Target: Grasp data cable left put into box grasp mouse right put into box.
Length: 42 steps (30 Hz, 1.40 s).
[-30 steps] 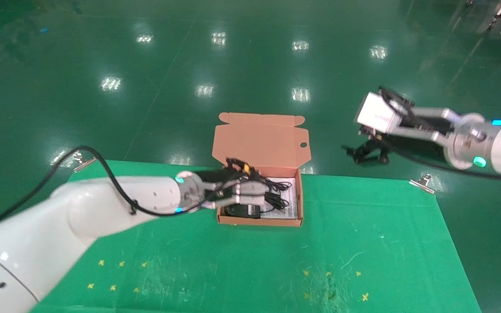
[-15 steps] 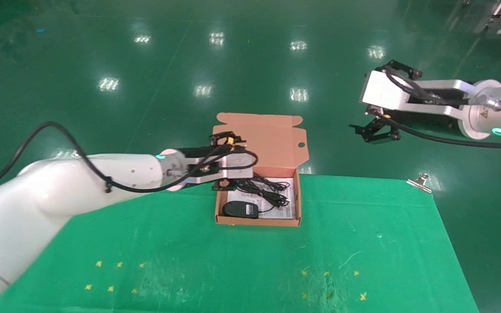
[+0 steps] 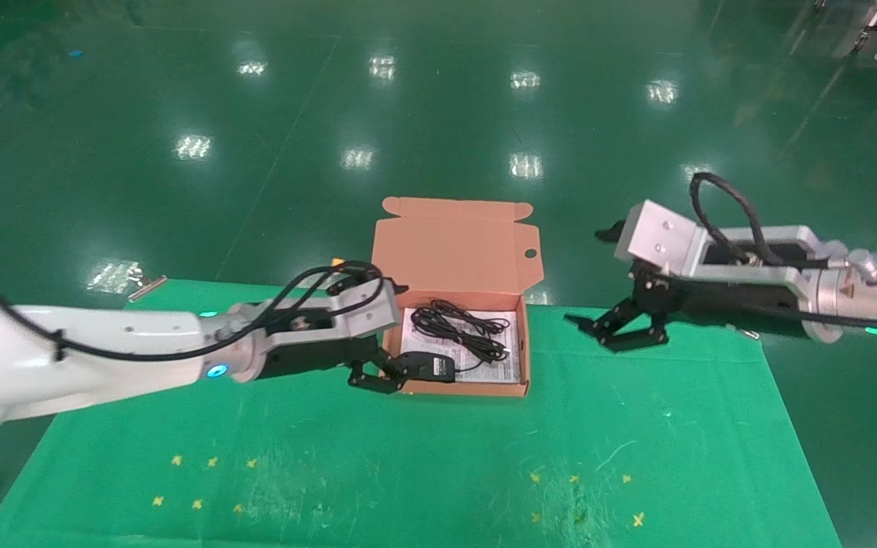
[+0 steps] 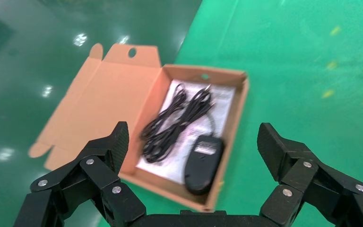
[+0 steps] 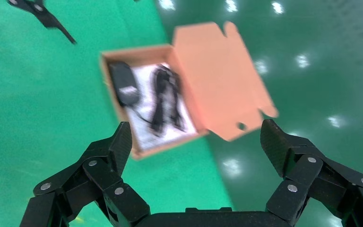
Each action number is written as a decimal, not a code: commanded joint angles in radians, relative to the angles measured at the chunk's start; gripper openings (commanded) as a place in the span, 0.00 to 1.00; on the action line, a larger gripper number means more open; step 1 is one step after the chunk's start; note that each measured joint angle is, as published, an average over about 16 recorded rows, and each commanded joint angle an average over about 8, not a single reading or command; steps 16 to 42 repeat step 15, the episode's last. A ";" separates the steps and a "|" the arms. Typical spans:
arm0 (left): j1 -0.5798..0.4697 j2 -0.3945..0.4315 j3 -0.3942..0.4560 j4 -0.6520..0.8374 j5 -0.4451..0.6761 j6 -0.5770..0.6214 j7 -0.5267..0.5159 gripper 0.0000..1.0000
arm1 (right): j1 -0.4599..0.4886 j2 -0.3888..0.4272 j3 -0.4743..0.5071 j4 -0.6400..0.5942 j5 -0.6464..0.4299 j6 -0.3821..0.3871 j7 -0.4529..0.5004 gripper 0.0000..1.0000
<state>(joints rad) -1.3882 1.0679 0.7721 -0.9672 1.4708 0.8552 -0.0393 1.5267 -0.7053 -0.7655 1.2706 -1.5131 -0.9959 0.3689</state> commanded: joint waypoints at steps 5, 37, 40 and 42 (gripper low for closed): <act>0.042 -0.062 -0.067 -0.043 -0.100 0.087 -0.020 1.00 | -0.061 0.013 0.065 0.002 0.105 -0.067 -0.024 1.00; 0.105 -0.153 -0.165 -0.106 -0.249 0.215 -0.050 1.00 | -0.150 0.031 0.162 0.005 0.260 -0.166 -0.060 1.00; 0.105 -0.153 -0.165 -0.106 -0.249 0.215 -0.050 1.00 | -0.150 0.031 0.162 0.005 0.260 -0.166 -0.060 1.00; 0.105 -0.153 -0.165 -0.106 -0.249 0.215 -0.050 1.00 | -0.150 0.031 0.162 0.005 0.260 -0.166 -0.060 1.00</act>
